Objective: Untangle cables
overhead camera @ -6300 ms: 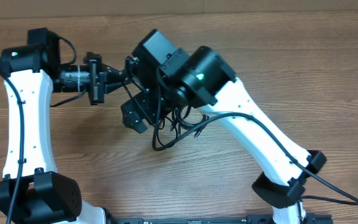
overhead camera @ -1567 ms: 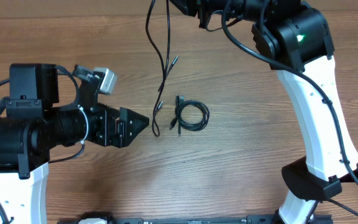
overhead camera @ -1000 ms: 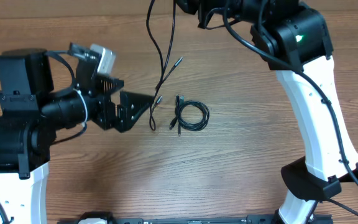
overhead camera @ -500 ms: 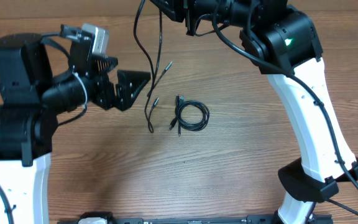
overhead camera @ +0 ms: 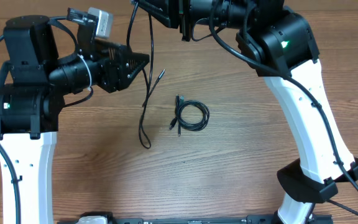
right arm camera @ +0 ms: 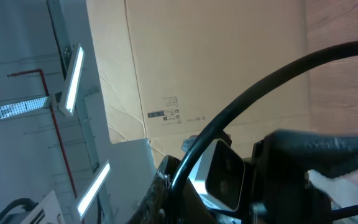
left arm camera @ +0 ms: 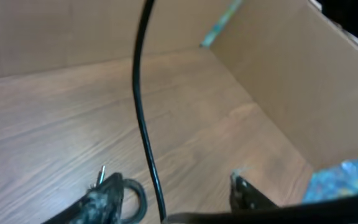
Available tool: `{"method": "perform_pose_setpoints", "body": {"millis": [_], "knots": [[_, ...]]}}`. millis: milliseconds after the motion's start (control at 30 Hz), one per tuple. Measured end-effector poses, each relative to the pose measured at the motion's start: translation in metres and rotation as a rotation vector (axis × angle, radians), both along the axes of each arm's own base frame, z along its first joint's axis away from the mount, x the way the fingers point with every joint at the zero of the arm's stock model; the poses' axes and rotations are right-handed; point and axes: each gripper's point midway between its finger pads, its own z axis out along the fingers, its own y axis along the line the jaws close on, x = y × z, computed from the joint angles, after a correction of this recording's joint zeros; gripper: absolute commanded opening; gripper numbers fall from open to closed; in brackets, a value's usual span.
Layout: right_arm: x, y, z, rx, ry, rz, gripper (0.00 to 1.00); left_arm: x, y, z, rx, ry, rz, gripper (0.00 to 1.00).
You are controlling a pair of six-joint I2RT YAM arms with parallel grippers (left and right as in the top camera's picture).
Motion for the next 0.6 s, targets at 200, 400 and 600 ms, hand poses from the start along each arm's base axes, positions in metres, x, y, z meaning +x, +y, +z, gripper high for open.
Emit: {"method": "perform_pose_setpoints", "body": {"millis": [200, 400, 600], "knots": [[-0.0007, 0.0002, 0.0000, 0.000, 0.001, 0.004, 0.04, -0.0037, -0.0040, 0.0022, -0.020, 0.002, -0.030, 0.23], [-0.0026, 0.0005, 0.0003, 0.001, 0.001, 0.015, 0.04, -0.0039, -0.0045, 0.0022, -0.023, 0.004, -0.034, 0.04], [-0.0029, 0.0003, 0.0003, -0.006, -0.030, 0.020, 0.04, -0.0050, -0.0044, 0.0003, -0.023, 0.016, -0.033, 0.04]]}}
